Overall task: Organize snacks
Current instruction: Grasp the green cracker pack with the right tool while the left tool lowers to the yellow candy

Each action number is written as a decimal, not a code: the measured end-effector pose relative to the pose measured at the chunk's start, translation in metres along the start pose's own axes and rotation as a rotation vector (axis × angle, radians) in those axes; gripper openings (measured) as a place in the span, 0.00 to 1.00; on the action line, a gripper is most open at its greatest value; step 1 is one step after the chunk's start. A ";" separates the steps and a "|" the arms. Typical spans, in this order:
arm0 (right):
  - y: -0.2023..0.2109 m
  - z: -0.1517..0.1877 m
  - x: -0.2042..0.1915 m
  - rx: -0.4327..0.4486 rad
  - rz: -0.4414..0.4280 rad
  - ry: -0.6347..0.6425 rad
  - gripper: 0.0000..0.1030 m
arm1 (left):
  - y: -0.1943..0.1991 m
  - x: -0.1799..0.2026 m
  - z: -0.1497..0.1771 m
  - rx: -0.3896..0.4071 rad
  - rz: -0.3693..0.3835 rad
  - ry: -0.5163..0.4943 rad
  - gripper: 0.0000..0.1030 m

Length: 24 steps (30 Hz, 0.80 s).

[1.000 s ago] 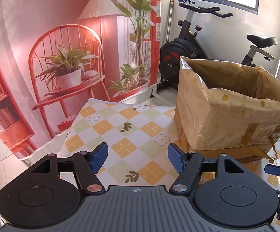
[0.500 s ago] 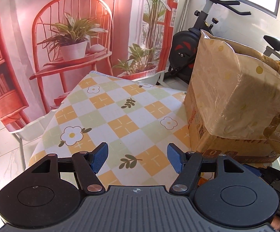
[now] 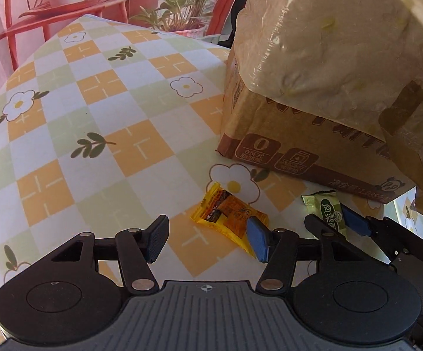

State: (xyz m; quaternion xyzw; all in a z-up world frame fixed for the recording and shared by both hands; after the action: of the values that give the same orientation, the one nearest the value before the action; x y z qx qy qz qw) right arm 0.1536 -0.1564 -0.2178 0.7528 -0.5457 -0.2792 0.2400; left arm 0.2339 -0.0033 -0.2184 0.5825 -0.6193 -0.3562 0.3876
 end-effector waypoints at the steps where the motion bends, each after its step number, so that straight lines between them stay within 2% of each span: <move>1: 0.004 0.002 0.002 0.005 0.004 0.003 0.42 | -0.004 0.003 0.001 -0.009 0.003 0.023 0.59; 4: 0.014 0.008 0.010 0.022 0.021 0.007 0.42 | -0.009 0.015 0.002 0.003 0.015 0.051 0.59; 10: 0.032 0.025 0.027 0.072 0.029 -0.033 0.42 | -0.022 0.035 -0.003 0.012 -0.019 0.062 0.59; 14: 0.036 0.026 0.032 0.087 0.006 -0.067 0.41 | -0.024 0.057 -0.006 0.068 -0.065 -0.031 0.59; 19: 0.037 0.026 0.035 0.094 -0.011 -0.078 0.41 | -0.022 0.075 0.008 0.123 -0.113 -0.177 0.59; 24: 0.035 0.027 0.034 0.094 -0.016 -0.072 0.41 | -0.015 0.073 0.023 0.154 -0.125 -0.238 0.59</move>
State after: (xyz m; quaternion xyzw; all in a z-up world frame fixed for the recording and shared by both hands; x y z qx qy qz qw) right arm 0.1197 -0.2005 -0.2197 0.7569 -0.5606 -0.2819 0.1826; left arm 0.2181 -0.0775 -0.2372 0.6014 -0.6491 -0.3975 0.2426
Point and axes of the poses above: each gripper's, at about its wrist camera, not at the fingertips, and y roughly against the way its jaws point, x to its right, z to its underside, the point moved 1 cm from there along -y, roughly the way its jaws point, and after that the axes turned 11 degrees about -z, right-handed, at the moved point
